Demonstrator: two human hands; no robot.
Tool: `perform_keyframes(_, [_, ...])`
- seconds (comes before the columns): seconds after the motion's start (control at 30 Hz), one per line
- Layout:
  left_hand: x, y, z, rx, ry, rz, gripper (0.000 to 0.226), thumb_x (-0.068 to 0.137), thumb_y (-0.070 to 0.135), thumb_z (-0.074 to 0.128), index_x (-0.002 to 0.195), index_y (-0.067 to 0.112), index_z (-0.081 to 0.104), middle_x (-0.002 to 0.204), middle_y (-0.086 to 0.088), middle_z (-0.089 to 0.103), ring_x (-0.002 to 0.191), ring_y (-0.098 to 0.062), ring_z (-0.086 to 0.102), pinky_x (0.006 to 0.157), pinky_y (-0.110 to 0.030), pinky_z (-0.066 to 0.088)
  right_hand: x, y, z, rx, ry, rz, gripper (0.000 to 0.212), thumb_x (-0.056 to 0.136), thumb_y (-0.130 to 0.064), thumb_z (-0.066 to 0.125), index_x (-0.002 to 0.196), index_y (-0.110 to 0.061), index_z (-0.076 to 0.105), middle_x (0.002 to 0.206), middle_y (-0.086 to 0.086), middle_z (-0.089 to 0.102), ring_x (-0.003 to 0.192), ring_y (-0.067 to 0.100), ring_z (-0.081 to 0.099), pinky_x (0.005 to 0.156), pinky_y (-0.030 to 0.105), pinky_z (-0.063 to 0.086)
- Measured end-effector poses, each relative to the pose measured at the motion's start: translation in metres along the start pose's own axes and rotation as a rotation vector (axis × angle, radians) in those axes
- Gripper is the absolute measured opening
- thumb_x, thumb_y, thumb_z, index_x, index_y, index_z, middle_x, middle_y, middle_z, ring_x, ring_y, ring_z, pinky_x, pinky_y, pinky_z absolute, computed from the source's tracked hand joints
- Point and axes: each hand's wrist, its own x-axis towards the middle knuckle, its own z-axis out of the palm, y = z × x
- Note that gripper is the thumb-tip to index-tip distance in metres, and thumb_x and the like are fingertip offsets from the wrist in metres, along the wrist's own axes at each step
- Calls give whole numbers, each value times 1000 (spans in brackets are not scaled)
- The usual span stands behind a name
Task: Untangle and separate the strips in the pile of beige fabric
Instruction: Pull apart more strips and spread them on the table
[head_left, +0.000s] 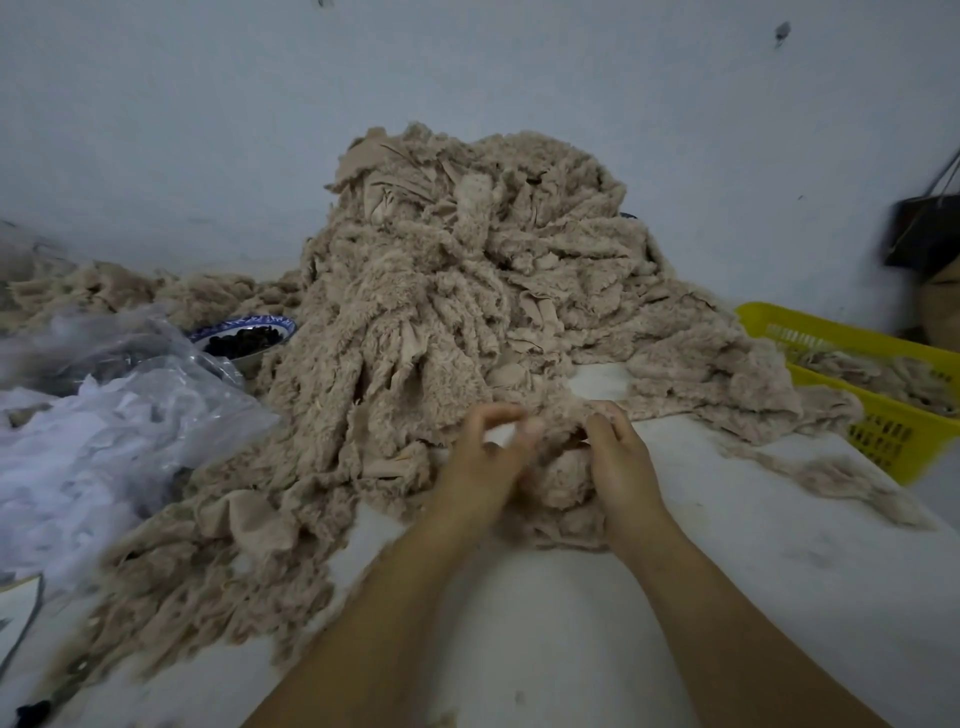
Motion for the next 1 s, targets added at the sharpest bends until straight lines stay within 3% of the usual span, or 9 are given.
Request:
perform_keyframes(0.1, [-7,-8,16,362,-268,70,73,71,68,67,136,45,42,115,36,51,95,13,55,72,-4,42,-1,-2,0,177,2,86,46,101,-19,41,70,-36,69,71,-3,73,65,12,70,58,29,57])
perform_keyframes(0.2, [-2,-14,18,504,-126,207,9,90,23,60,99,26,61,77,24,58,68,12,52,56,-9,36,2,-4,-4,177,-10,51,29,102,-22,46,82,-32,65,95,5,69,80,18,66,72,34,54])
perform_keyframes(0.33, [4,-9,5,375,46,153,16,97,23,53,94,16,67,81,3,70,74,-8,63,66,-26,49,-2,3,-1,-208,-299,-162,23,92,-54,57,115,-54,53,126,-25,55,103,-2,60,80,16,50])
perform_keyframes(0.47, [6,-7,-5,118,-29,-70,20,95,22,56,83,23,72,68,9,70,64,-5,64,60,-17,48,-5,5,2,-243,-415,-151,20,86,-55,64,101,-42,67,97,-14,73,87,2,69,71,14,51])
perform_keyframes(0.6, [19,3,-20,-159,-49,-281,24,92,33,62,82,14,73,80,-9,74,70,-21,70,76,-34,59,5,14,-10,-533,-364,-103,14,98,-37,58,87,-29,57,77,-1,63,59,10,55,56,20,42])
perform_keyframes(0.7, [41,4,-27,198,178,-149,19,93,35,60,98,19,69,98,-10,73,80,-18,70,71,-27,57,17,5,-16,71,-92,71,13,102,-31,53,96,-20,58,78,1,59,64,15,59,60,29,49])
perform_keyframes(0.8, [64,2,-31,217,408,-138,47,91,32,60,130,6,51,128,-25,56,105,-37,63,88,-47,55,26,-4,-30,876,124,237,59,98,-48,50,138,-5,46,125,9,57,106,22,65,90,37,53])
perform_keyframes(0.9, [81,-8,-24,106,452,-274,65,89,34,62,142,3,39,136,-20,53,118,-38,57,99,-50,50,20,6,-23,824,85,387,75,98,-53,48,147,3,34,133,13,48,116,27,57,95,35,51])
perform_keyframes(1.0, [89,-14,-21,114,407,-263,41,94,27,59,126,1,55,104,-10,63,94,-28,61,82,-35,50,16,9,-11,527,-21,314,60,101,-47,46,137,0,49,120,4,62,107,18,66,82,27,55])
